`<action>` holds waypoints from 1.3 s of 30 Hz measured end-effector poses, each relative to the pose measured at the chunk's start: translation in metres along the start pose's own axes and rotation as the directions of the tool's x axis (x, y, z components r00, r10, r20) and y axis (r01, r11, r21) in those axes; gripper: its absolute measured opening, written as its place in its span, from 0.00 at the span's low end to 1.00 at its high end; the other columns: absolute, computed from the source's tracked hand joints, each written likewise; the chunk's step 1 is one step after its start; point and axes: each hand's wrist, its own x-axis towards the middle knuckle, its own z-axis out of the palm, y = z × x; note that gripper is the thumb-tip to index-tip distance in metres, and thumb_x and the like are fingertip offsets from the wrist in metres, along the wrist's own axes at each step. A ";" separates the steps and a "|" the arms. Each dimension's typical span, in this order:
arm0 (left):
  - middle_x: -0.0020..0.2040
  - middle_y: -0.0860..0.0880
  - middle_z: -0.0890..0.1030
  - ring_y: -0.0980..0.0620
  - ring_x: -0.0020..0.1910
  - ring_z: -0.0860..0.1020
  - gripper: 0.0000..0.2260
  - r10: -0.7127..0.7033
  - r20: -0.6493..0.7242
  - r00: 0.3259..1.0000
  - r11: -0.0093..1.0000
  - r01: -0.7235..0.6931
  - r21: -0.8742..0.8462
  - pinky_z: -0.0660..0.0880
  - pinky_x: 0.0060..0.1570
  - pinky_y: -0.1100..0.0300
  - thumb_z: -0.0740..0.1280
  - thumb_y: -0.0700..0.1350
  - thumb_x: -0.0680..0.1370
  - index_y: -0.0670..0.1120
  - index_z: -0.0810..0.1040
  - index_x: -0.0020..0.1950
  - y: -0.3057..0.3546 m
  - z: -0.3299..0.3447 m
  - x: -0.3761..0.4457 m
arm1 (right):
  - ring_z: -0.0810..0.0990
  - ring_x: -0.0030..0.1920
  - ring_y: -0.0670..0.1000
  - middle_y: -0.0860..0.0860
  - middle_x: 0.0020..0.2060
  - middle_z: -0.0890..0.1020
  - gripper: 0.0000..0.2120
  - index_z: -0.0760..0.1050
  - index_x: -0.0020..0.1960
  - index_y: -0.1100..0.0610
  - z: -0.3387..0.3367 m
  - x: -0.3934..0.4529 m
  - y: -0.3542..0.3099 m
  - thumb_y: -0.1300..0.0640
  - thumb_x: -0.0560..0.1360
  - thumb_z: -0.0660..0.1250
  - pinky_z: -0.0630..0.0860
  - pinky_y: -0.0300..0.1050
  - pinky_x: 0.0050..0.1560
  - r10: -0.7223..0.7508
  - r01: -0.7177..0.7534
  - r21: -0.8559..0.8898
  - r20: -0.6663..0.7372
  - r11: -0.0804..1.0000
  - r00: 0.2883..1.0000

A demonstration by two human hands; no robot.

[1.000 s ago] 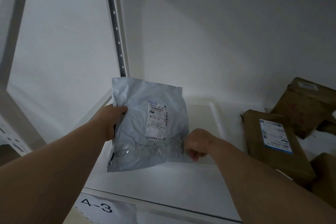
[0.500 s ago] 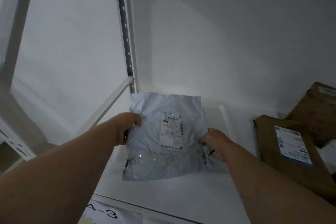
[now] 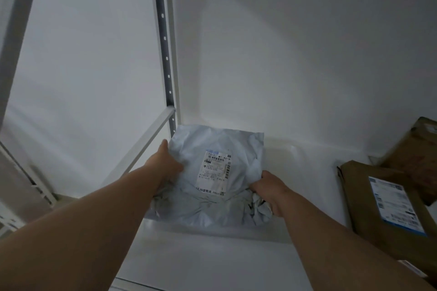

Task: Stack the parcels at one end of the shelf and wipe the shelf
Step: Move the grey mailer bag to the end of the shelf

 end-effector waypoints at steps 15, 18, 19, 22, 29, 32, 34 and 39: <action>0.69 0.43 0.73 0.45 0.67 0.72 0.20 0.129 0.115 0.985 0.857 -0.169 0.486 0.69 0.66 0.54 0.58 0.40 0.81 0.42 0.63 0.74 -0.030 0.016 0.010 | 0.79 0.58 0.57 0.58 0.58 0.80 0.14 0.75 0.62 0.59 0.000 -0.019 0.001 0.55 0.79 0.62 0.76 0.50 0.61 -0.032 0.033 -0.043 0.044 0.999 0.999; 0.69 0.44 0.72 0.46 0.67 0.71 0.20 0.154 0.109 0.982 0.870 -0.187 0.456 0.66 0.68 0.56 0.58 0.43 0.82 0.42 0.64 0.74 -0.037 0.016 0.018 | 0.78 0.59 0.57 0.58 0.59 0.79 0.15 0.73 0.64 0.59 0.003 -0.018 0.001 0.57 0.79 0.61 0.75 0.50 0.62 -0.015 0.015 0.003 0.032 1.000 0.999; 0.69 0.43 0.72 0.46 0.67 0.71 0.20 0.155 0.099 0.983 0.877 -0.183 0.445 0.66 0.68 0.55 0.58 0.43 0.82 0.43 0.64 0.73 -0.037 0.015 0.019 | 0.78 0.59 0.57 0.58 0.60 0.78 0.16 0.72 0.65 0.58 0.004 -0.018 0.001 0.57 0.78 0.60 0.75 0.50 0.62 -0.019 0.019 0.013 0.034 1.000 0.999; 0.71 0.45 0.68 0.45 0.70 0.68 0.22 0.086 0.163 0.983 0.789 -0.167 0.591 0.64 0.70 0.53 0.59 0.46 0.81 0.45 0.61 0.75 -0.032 0.015 0.018 | 0.77 0.60 0.56 0.57 0.62 0.76 0.18 0.68 0.68 0.57 0.005 -0.019 0.003 0.55 0.79 0.59 0.75 0.48 0.62 -0.038 0.038 0.010 0.055 0.999 0.998; 0.71 0.49 0.66 0.46 0.72 0.62 0.23 -0.010 0.226 0.974 0.604 -0.174 0.778 0.63 0.70 0.49 0.59 0.53 0.79 0.49 0.65 0.73 -0.027 0.017 0.013 | 0.74 0.64 0.59 0.59 0.66 0.74 0.23 0.65 0.72 0.59 -0.005 -0.019 0.008 0.50 0.80 0.59 0.71 0.47 0.63 -0.088 0.079 -0.115 -0.076 0.990 0.993; 0.74 0.50 0.61 0.43 0.74 0.58 0.27 0.006 0.113 0.994 0.763 -0.078 0.641 0.64 0.69 0.44 0.61 0.53 0.74 0.51 0.64 0.74 -0.026 0.017 0.007 | 0.75 0.63 0.58 0.60 0.65 0.75 0.21 0.69 0.68 0.60 -0.015 -0.019 0.017 0.49 0.80 0.57 0.70 0.46 0.58 -0.049 0.020 -0.220 -0.129 0.975 0.990; 0.77 0.50 0.57 0.42 0.74 0.57 0.26 0.117 0.060 0.991 0.793 -0.129 0.595 0.62 0.68 0.42 0.61 0.51 0.77 0.54 0.61 0.75 -0.016 0.024 0.001 | 0.76 0.61 0.59 0.60 0.62 0.76 0.18 0.72 0.63 0.62 -0.023 -0.020 0.027 0.52 0.78 0.58 0.71 0.46 0.56 -0.019 -0.030 -0.358 -0.134 0.933 0.991; 0.80 0.53 0.49 0.43 0.77 0.50 0.33 0.397 0.265 0.879 0.676 -0.476 0.563 0.57 0.71 0.39 0.60 0.64 0.77 0.59 0.52 0.78 0.005 0.053 -0.012 | 0.76 0.63 0.59 0.59 0.63 0.76 0.18 0.74 0.64 0.61 -0.030 -0.026 0.043 0.53 0.77 0.62 0.72 0.46 0.60 0.035 -0.048 -0.580 -0.034 0.813 0.999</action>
